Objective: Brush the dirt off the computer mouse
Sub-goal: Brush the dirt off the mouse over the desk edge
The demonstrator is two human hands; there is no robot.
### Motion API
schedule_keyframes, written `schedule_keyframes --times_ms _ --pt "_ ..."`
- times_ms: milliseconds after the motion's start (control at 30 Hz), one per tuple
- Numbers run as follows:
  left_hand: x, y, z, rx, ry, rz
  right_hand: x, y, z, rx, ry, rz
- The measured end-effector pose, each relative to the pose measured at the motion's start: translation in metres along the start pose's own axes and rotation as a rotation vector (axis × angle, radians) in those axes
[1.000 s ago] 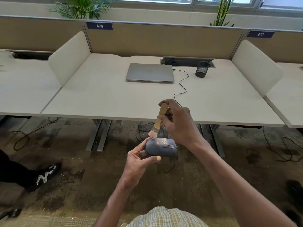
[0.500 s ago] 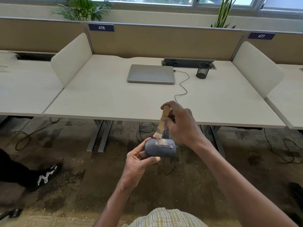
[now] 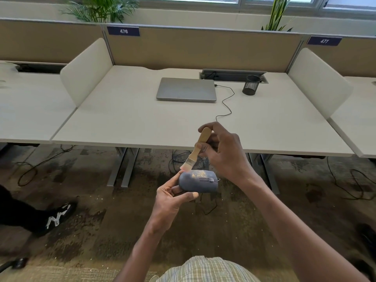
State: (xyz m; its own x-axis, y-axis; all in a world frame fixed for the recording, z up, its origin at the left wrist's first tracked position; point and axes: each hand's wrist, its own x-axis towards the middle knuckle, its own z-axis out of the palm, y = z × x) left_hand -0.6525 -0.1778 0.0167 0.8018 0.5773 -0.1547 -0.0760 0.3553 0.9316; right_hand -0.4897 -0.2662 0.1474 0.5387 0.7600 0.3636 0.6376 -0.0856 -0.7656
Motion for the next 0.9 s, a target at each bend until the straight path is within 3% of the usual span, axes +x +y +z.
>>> schedule_keyframes --times_ms 100,233,433,700,900 --pt "0.001 -0.001 0.001 0.008 0.01 -0.007 -0.004 -0.002 0.007 -0.058 -0.043 -0.009" --pt "0.002 -0.002 0.0 0.014 0.005 -0.01 -0.002 -0.008 0.003 -0.174 0.033 -0.053" --pt "0.005 -0.003 -0.001 0.055 0.001 0.0 -0.01 -0.025 0.023 -0.215 -0.094 -0.139" --pt "0.001 -0.003 -0.001 0.012 0.017 -0.023 0.001 -0.023 0.017 -0.266 0.0 -0.093" --pt "0.004 -0.002 -0.001 0.068 -0.004 0.001 -0.005 -0.025 0.029 -0.228 -0.087 -0.119"
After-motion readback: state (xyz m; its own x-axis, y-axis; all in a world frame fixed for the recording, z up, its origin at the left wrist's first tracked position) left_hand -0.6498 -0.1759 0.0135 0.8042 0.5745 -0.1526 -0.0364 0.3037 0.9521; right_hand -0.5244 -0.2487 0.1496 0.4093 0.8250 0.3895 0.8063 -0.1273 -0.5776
